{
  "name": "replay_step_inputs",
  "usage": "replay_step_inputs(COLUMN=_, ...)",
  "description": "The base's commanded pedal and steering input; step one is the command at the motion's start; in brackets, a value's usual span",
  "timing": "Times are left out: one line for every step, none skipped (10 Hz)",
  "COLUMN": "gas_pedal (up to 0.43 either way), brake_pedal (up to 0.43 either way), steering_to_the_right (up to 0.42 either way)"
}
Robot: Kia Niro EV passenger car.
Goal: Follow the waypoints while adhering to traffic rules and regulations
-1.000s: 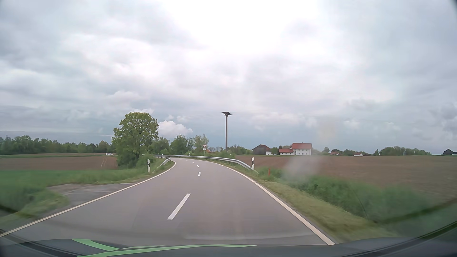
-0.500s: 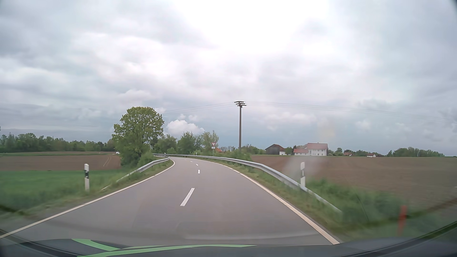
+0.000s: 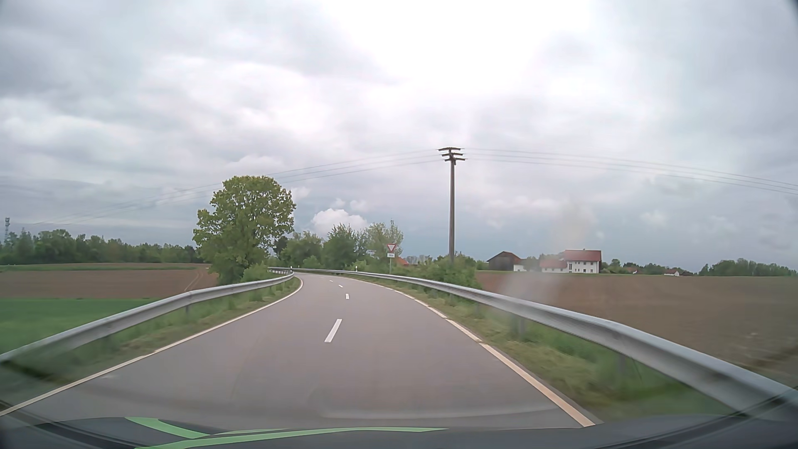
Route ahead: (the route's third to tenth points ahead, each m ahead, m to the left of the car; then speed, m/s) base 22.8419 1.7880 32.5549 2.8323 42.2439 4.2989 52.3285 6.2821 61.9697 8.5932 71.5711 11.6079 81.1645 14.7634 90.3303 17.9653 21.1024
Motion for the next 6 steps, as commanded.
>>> replay_step_inputs(gas_pedal=0.028, brake_pedal=0.000, steering_to_the_right=-0.025)
replay_step_inputs(gas_pedal=0.000, brake_pedal=0.000, steering_to_the_right=-0.024)
replay_step_inputs(gas_pedal=0.000, brake_pedal=0.000, steering_to_the_right=-0.025)
replay_step_inputs(gas_pedal=0.000, brake_pedal=0.000, steering_to_the_right=-0.025)
replay_step_inputs(gas_pedal=0.000, brake_pedal=0.000, steering_to_the_right=-0.025)
replay_step_inputs(gas_pedal=0.000, brake_pedal=0.000, steering_to_the_right=-0.026)
